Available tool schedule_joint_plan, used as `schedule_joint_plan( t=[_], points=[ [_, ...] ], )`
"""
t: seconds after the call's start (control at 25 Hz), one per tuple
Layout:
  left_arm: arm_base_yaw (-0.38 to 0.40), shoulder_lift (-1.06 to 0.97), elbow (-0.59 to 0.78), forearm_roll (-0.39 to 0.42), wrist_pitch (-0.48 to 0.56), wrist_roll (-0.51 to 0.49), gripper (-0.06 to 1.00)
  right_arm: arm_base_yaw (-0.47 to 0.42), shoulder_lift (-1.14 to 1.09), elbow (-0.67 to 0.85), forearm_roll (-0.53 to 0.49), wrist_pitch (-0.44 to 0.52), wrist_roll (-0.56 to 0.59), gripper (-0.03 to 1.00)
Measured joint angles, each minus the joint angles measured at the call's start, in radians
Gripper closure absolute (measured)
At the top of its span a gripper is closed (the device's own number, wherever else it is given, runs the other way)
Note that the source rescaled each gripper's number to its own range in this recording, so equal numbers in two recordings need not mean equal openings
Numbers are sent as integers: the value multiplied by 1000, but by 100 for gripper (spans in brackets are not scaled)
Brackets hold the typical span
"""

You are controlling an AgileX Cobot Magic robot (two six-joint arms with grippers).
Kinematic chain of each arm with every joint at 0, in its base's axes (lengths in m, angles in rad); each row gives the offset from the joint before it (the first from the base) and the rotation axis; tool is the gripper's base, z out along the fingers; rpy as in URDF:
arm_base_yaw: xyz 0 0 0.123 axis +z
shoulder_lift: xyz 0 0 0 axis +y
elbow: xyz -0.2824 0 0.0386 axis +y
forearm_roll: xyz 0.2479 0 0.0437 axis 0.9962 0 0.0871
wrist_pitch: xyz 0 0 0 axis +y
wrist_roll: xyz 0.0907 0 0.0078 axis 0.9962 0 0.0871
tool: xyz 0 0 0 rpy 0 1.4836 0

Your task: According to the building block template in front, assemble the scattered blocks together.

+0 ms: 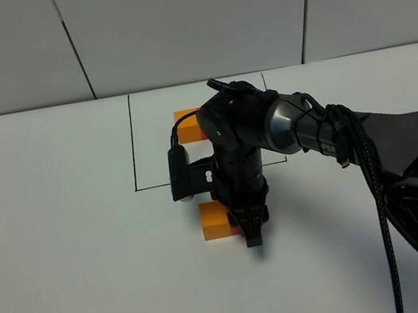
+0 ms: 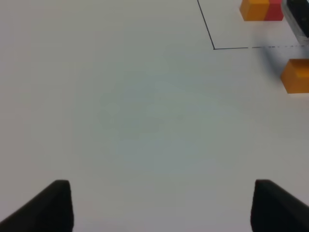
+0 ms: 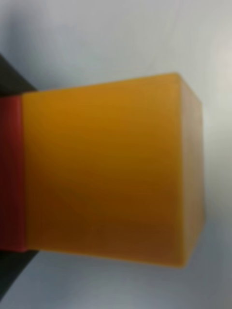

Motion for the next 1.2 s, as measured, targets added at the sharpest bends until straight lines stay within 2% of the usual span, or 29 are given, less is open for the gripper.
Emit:
schedule_joint_plan(
  t=[0.08, 0.16, 0.28, 0.36, 0.4, 0.48, 0.56, 0.84, 1.0, 1.2],
  points=[
    [0, 0, 0, 0, 0, 1, 0, 0, 0, 0, 0, 0, 0, 96],
    [0, 0, 0, 0, 0, 1, 0, 0, 0, 0, 5, -5, 0, 92],
    [0, 0, 0, 0, 0, 1, 0, 0, 0, -1, 15, -37, -6, 57],
    [0, 0, 0, 0, 0, 1, 0, 0, 0, -3, 18, -49, -18, 26],
    [0, 0, 0, 0, 0, 1, 0, 0, 0, -4, 23, -51, -19, 15],
    [0, 0, 0, 0, 0, 1, 0, 0, 0, -4, 28, -51, -19, 2],
    [0, 0, 0, 0, 0, 1, 0, 0, 0, -4, 40, -51, -20, -2],
    [0, 0, 0, 0, 0, 1, 0, 1, -32, 3, 64, -16, -20, -3],
    [0, 0, 0, 0, 0, 1, 0, 1, -129, 4, 64, -2, -5, -3],
    [0, 0, 0, 0, 0, 1, 0, -8, -253, 4, 63, 68, 108, -3]
  ],
)
